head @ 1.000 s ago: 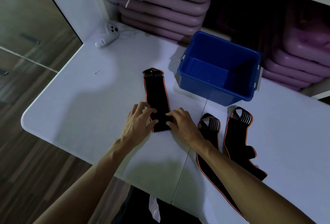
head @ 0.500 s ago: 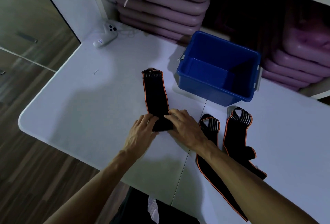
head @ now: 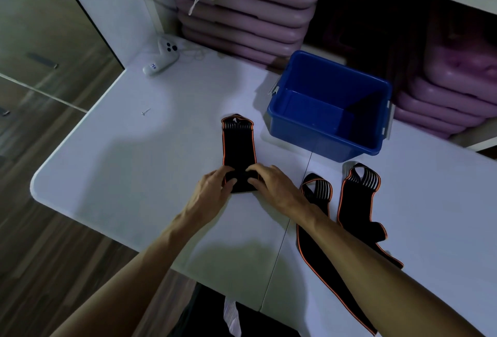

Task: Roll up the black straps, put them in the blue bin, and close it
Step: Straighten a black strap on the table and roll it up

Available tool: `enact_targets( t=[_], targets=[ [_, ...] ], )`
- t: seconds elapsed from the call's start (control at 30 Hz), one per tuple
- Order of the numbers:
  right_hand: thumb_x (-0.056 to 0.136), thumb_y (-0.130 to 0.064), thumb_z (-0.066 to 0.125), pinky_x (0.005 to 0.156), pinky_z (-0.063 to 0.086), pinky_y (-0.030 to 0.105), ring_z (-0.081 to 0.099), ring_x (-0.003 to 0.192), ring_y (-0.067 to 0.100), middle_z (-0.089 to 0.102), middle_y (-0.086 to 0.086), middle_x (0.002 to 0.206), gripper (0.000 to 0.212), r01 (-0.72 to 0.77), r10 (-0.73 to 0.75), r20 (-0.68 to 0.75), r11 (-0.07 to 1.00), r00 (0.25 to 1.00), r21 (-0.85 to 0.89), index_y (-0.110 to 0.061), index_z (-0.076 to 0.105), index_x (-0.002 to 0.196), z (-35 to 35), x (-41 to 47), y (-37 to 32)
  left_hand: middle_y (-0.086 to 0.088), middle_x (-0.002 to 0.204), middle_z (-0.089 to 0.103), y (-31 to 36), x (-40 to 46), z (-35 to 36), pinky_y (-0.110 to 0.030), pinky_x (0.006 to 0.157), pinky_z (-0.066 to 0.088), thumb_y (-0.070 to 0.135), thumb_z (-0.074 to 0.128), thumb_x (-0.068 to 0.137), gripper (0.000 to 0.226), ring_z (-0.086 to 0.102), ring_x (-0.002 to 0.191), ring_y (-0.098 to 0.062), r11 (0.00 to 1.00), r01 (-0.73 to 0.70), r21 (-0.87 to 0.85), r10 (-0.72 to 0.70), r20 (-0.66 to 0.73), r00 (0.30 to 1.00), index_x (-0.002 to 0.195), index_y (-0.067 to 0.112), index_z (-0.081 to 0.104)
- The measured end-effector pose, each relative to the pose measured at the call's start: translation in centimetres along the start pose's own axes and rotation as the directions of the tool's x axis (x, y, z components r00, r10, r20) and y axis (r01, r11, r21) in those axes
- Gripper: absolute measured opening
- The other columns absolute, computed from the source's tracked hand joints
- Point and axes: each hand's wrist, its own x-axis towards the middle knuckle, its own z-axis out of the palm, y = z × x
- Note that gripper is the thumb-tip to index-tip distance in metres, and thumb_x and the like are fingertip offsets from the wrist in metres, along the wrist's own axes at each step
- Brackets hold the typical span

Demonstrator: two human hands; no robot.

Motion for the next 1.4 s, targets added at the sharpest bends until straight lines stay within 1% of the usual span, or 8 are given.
enact_targets(
  t=[0.17,0.3,0.5,0.7,0.9,1.07,1.13,1.4],
  targets=[
    [0.098,-0.023,0.057,0.06,0.04,0.017,0.058,0.075,0.012,0.06,-0.005,0.086,0.015,-0.042,0.051,-0.109,0.996,0.993,0.084,-0.015,0.049,0.108,0.3,-0.1,-0.9,-0.015,0.081,0.069,0.7,0.0,0.7,-0.037,0.063,0.047,0.02,0.057,0.091,0.022,0.061,0.073,-0.036,0.998,0.06,-0.017,-0.062,-0.114,0.992,0.107,0.005,0.056],
    [0.097,-0.022,0.058,0.064,0.043,0.024,0.057,0.078,0.014,0.061,-0.001,0.086,0.013,-0.037,0.049,-0.131,0.995,0.99,0.097,-0.014,0.053,0.106,0.4,0.3,-0.9,-0.016,0.09,0.068,0.8,0.0,0.6,-0.031,0.069,0.042,0.015,0.059,0.089,0.02,0.06,0.081,-0.034,0.999,0.041,-0.034,-0.046,-0.172,0.984,0.103,0.002,0.062],
    [0.097,-0.03,0.058,0.086,0.047,0.031,0.058,0.102,0.022,0.064,0.006,0.107,0.03,-0.075,0.085,-0.124,0.994,0.989,0.084,-0.016,0.06,0.123,1.2,0.6,-0.2,-0.012,0.089,0.071,-0.1,0.9,0.7,-0.04,0.072,0.055,0.011,0.065,0.087,0.016,0.067,0.08,-0.027,0.984,0.122,-0.13,-0.143,-0.17,0.975,0.1,0.002,0.067],
    [0.087,-0.042,0.068,0.086,0.051,0.04,0.043,0.116,0.029,0.043,0.01,0.133,0.064,-0.059,0.04,-0.094,0.976,0.995,-0.211,-0.012,0.048,0.14,1.7,-0.4,0.5,-0.008,0.084,0.067,0.0,1.8,0.6,-0.018,0.062,0.049,0.017,0.068,0.085,0.011,0.063,0.069,-0.016,0.98,0.136,-0.147,-0.161,-0.169,0.973,0.093,0.009,0.067],
    [0.091,-0.042,0.062,0.078,0.052,0.047,0.045,0.11,0.032,0.048,0.008,0.131,0.061,-0.019,-0.012,-0.074,0.913,0.997,-0.407,-0.008,0.045,0.138,1.9,-0.1,0.2,-0.002,0.094,0.061,0.0,1.6,0.7,-0.034,0.067,0.051,0.025,0.065,0.088,0.011,0.06,0.08,-0.023,0.999,0.033,0.038,-0.025,-0.206,0.978,0.091,0.015,0.067],
    [0.092,-0.042,0.062,0.081,0.049,0.044,0.049,0.109,0.029,0.058,0.006,0.125,0.054,0.016,-0.045,-0.086,0.953,0.995,-0.303,-0.01,0.05,0.133,1.3,-0.1,0.3,0.001,0.124,0.06,-2.5,0.3,-0.3,-0.034,0.07,0.056,0.048,0.073,0.077,0.059,0.059,0.102,-0.022,0.941,-0.193,0.279,0.186,0.054,0.981,0.125,0.017,0.059],
    [0.091,-0.043,0.062,0.082,0.047,0.041,0.048,0.109,0.027,0.059,0.005,0.124,0.049,0.034,-0.056,-0.074,0.962,0.996,-0.273,-0.013,0.051,0.128,1.1,0.0,0.2,0.003,0.127,0.058,-3.3,0.1,-0.7,-0.036,0.071,0.056,0.049,0.064,0.082,0.059,0.059,0.103,-0.022,0.926,-0.22,0.306,0.203,0.087,0.975,0.131,0.019,0.055],
    [0.094,-0.042,0.058,0.088,0.047,0.038,0.046,0.111,0.023,0.06,0.002,0.123,0.047,-0.003,-0.007,-0.058,0.984,0.998,-0.178,-0.013,0.053,0.132,0.9,0.5,0.8,0.004,0.106,0.061,-3.5,1.5,-1.8,-0.036,0.075,0.053,0.057,0.045,0.086,0.053,0.061,0.086,-0.016,0.991,-0.133,0.032,0.127,0.151,0.98,0.123,0.022,0.06]
  ],
)
